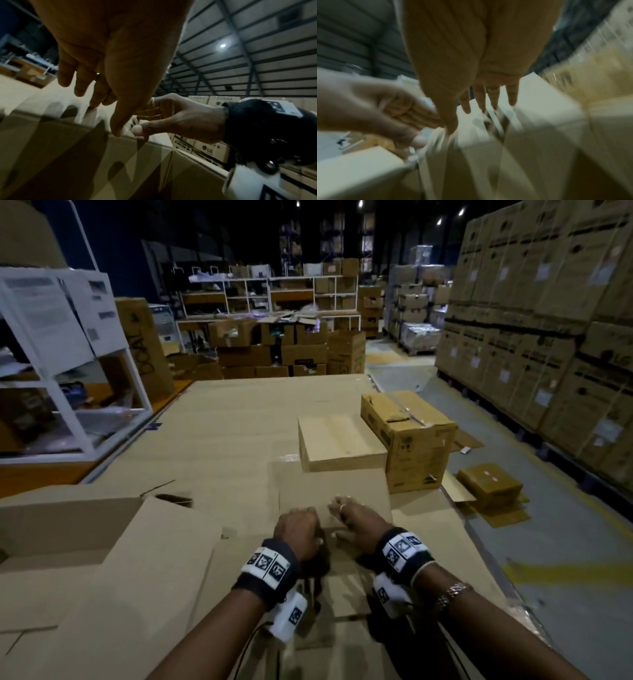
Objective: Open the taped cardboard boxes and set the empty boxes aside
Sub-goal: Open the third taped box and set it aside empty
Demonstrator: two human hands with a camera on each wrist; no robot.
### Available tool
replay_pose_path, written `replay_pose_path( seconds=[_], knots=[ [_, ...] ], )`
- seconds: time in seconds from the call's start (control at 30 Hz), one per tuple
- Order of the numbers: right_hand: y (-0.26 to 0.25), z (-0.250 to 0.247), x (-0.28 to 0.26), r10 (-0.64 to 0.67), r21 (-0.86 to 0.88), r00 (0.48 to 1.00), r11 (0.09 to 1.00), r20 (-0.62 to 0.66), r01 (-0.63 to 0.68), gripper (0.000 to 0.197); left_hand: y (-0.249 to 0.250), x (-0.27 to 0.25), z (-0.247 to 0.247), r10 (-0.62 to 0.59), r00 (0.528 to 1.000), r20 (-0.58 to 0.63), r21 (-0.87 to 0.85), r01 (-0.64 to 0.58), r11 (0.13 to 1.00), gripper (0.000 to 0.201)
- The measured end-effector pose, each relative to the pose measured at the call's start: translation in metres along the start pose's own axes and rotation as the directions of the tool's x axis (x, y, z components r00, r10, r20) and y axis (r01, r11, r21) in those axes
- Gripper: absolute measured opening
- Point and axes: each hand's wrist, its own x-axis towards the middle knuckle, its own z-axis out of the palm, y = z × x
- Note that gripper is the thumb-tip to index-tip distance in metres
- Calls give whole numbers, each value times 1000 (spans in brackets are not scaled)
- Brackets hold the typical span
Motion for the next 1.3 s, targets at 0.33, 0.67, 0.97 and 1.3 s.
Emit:
replay_pose_path(
  seconds=[0.33,0.67,0.97,1.3],
  knots=[
    [18,73,13,68,149,960,989,-272,-28,38,-28,29,67,-106,993,-47,-397,79,914,32],
    [29,43,10,235,128,967,967,-101,-221,23,-31,24,67,-249,962,-109,-492,165,855,22],
    [36,20,12,348,58,937,936,-23,-346,16,-39,24,65,-335,939,-76,-607,222,763,13],
    [21,-21,-56,331,29,939,942,91,-334,42,-43,-33,39,-266,964,-12,-594,207,778,29]
  ],
)
